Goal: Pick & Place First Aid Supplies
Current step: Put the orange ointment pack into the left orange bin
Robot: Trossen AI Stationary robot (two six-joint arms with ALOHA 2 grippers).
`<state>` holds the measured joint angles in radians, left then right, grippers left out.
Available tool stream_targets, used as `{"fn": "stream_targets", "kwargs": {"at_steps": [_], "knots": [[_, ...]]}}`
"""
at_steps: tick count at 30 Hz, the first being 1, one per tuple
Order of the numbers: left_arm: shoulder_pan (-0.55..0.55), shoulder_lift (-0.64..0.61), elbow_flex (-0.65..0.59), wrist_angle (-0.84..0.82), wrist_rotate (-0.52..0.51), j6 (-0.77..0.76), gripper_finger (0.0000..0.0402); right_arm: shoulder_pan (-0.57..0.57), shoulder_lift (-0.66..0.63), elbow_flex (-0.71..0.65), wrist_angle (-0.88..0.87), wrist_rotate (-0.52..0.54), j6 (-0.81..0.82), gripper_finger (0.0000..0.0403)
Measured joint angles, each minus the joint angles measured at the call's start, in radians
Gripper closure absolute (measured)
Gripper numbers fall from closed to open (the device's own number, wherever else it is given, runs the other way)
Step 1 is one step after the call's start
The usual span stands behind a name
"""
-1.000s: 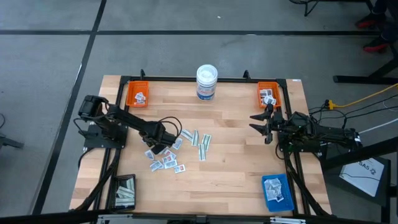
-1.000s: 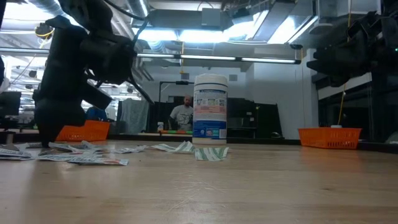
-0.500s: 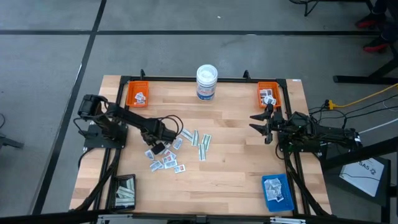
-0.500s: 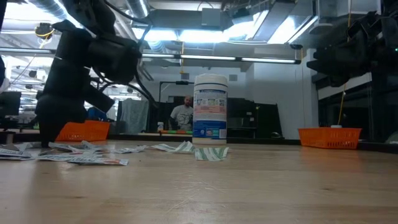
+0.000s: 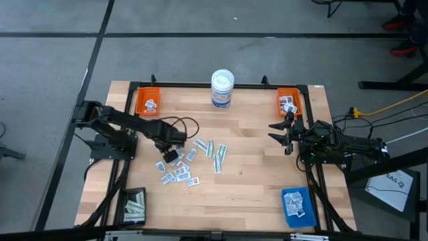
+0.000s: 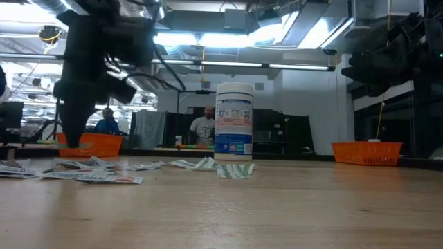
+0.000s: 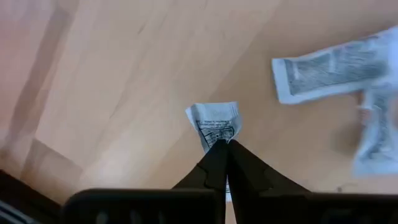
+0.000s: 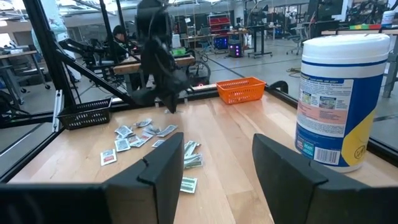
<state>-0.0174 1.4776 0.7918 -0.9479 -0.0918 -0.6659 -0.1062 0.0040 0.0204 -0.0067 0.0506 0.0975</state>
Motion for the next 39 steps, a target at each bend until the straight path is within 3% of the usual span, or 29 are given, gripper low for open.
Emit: {"fn": "stream_targets", "kwargs": {"at_steps": [12, 19, 28, 39], "knots": [[0.000, -0.363, 0.000, 0.191, 0.057, 0.084, 0.0400, 0.000, 0.000, 0.000, 0.000, 0.000, 0.000, 0.0212], [0.000, -0.509, 0.001, 0.323, 0.084, 0.158, 0.0400, 0.000, 0.000, 0.000, 0.000, 0.001, 0.002, 0.0212], [0.061, -0.589, 0.003, 0.403, -0.007, 0.228, 0.0400, 0.000, 0.000, 0.000, 0.000, 0.001, 0.001, 0.0212], [0.316, -0.592, 0.003, 0.423, -0.129, 0.309, 0.0400, 0.000, 0.000, 0.000, 0.000, 0.001, 0.000, 0.0212]]}}
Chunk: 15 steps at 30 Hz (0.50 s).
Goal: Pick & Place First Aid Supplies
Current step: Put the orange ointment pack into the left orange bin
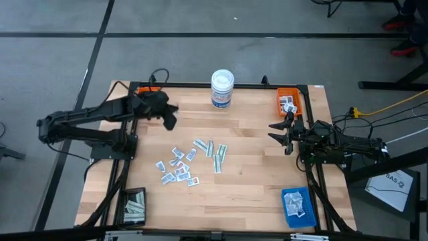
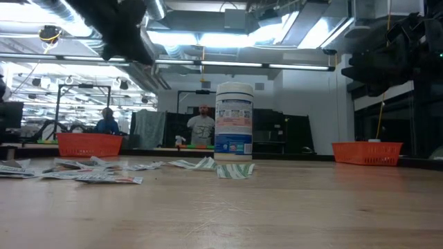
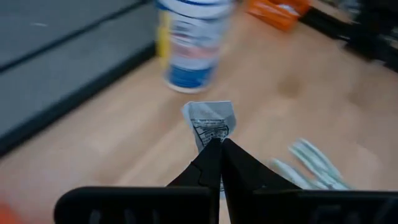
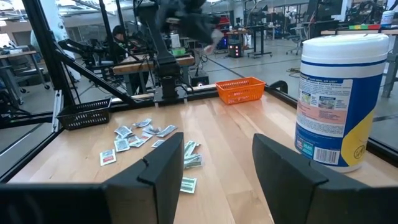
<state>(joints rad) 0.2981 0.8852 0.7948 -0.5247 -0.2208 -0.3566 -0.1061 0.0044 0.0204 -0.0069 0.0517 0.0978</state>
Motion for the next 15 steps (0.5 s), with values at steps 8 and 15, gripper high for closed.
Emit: {"fn": "stream_targets", "kwargs": {"at_steps": [8, 15], "knots": [[0.189, 0.000, 0.000, -0.028, -0.121, 0.084, 0.0400, 0.000, 0.000, 0.000, 0.000, 0.000, 0.000, 0.0212], [0.297, 0.006, 0.001, -0.143, -0.278, 0.101, 0.0400, 0.000, 0.000, 0.000, 0.000, 0.000, 0.000, 0.0212]]}}
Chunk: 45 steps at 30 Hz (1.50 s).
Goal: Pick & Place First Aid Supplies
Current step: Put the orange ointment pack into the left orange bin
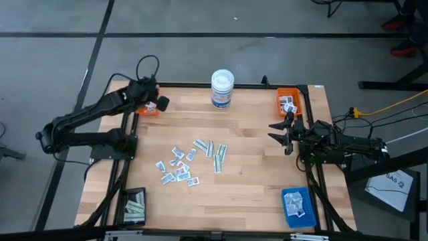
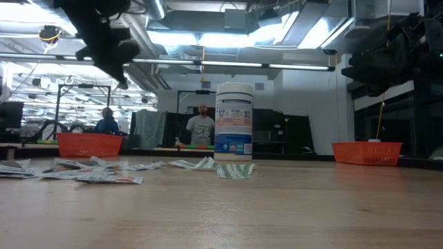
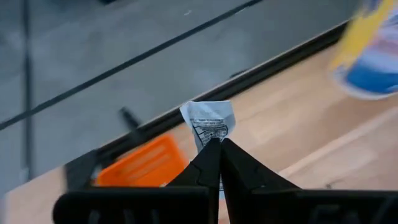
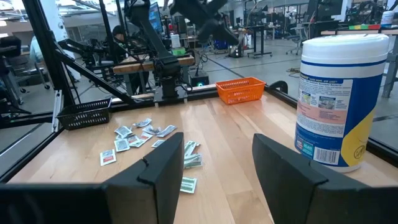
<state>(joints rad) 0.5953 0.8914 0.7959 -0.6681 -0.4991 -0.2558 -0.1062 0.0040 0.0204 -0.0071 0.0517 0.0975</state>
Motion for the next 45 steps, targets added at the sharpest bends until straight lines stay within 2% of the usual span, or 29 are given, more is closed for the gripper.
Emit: {"fn": "stream_targets", "kwargs": {"at_steps": [8, 19, 26, 31, 37, 45], "knots": [[0.062, 0.098, 0.000, -0.099, -0.058, -0.002, 0.0400, 0.000, 0.000, 0.000, 0.000, 0.000, 0.000, 0.0212], [0.144, 0.279, 0.000, -0.214, -0.049, 0.007, 0.0399, 0.000, 0.000, 0.000, 0.001, 0.000, 0.000, 0.0212], [0.160, 0.306, 0.000, -0.224, 0.007, 0.008, 0.0398, 0.000, 0.000, 0.000, 0.001, 0.000, 0.000, 0.0212], [0.160, 0.306, 0.000, -0.224, -0.068, 0.008, 0.0394, 0.000, 0.000, 0.000, 0.001, 0.000, -0.001, 0.0212], [0.159, 0.306, 0.000, -0.225, -0.078, 0.018, 0.0362, 0.000, 0.000, 0.000, 0.001, 0.000, 0.000, 0.0212], [0.159, 0.306, 0.000, -0.226, -0.077, 0.032, 0.0295, 0.000, 0.000, 0.000, 0.001, 0.000, 0.000, 0.0212]]}}
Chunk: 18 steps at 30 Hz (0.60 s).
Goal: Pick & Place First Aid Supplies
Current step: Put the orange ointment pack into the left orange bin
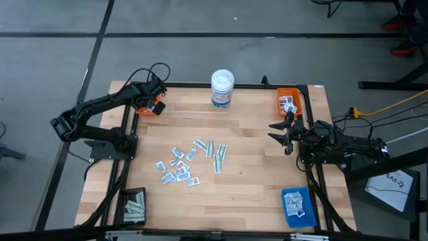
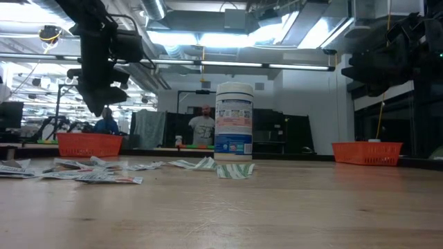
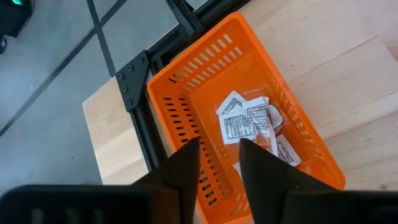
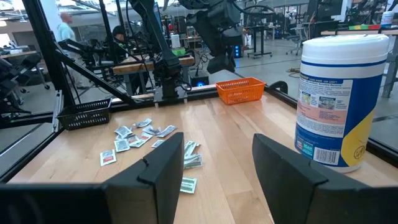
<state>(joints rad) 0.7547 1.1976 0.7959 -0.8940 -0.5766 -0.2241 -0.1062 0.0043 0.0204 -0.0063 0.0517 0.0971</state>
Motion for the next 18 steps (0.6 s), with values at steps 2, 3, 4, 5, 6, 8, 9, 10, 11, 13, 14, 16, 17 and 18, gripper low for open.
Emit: {"fn": "stream_targets", "kwargs": {"at_steps": [2, 3, 4, 5, 6, 8, 9, 10, 11, 13, 14, 16, 17, 18], "knots": [[0.000, 0.000, 0.000, 0.000, 0.000, 0.000, 0.0281, 0.000, 0.000, 0.000, 0.000, 0.000, 0.000, 0.0212], [0.000, 0.000, 0.000, 0.000, -0.001, 0.000, 0.0276, 0.000, 0.000, 0.000, 0.000, 0.000, 0.000, 0.0212], [0.000, 0.000, 0.000, 0.000, -0.003, 0.002, 0.0272, 0.000, 0.000, 0.000, 0.000, 0.000, 0.000, 0.0212], [-0.002, 0.000, 0.000, 0.000, -0.005, 0.002, 0.0269, 0.000, 0.000, 0.000, 0.000, 0.000, 0.000, 0.0212], [-0.004, 0.000, 0.000, 0.000, -0.005, 0.002, 0.0267, 0.000, 0.000, 0.000, 0.000, 0.000, 0.000, 0.0212], [-0.014, 0.000, 0.000, 0.001, -0.006, 0.002, 0.0266, 0.000, 0.000, 0.000, 0.000, 0.000, 0.000, 0.0212], [-0.021, 0.000, 0.000, 0.004, -0.006, 0.002, 0.0267, 0.000, 0.000, 0.000, 0.000, 0.000, 0.000, 0.0212], [-0.030, 0.000, 0.000, 0.007, -0.006, 0.002, 0.0268, 0.000, 0.000, 0.000, 0.000, 0.000, 0.000, 0.0212], [-0.039, 0.000, 0.000, 0.008, -0.006, 0.002, 0.0270, 0.000, 0.000, 0.000, 0.000, 0.000, 0.000, 0.0212], [-0.062, 0.000, 0.000, 0.008, -0.006, 0.001, 0.0273, 0.000, 0.000, 0.000, 0.000, 0.000, 0.000, 0.0212], [-0.075, 0.000, 0.000, 0.008, -0.006, -0.002, 0.0275, 0.000, 0.000, 0.000, 0.000, 0.000, 0.000, 0.0212], [-0.106, -0.001, 0.000, 0.008, -0.006, -0.017, 0.0277, 0.000, 0.000, 0.000, 0.000, 0.000, 0.000, 0.0212], [-0.122, -0.001, 0.000, 0.008, -0.006, -0.023, 0.0278, 0.000, 0.000, 0.000, 0.000, 0.000, 0.000, 0.0212], [-0.138, -0.001, 0.000, 0.010, -0.006, -0.025, 0.0279, 0.000, 0.000, 0.000, 0.000, 0.000, 0.000, 0.0212]]}}
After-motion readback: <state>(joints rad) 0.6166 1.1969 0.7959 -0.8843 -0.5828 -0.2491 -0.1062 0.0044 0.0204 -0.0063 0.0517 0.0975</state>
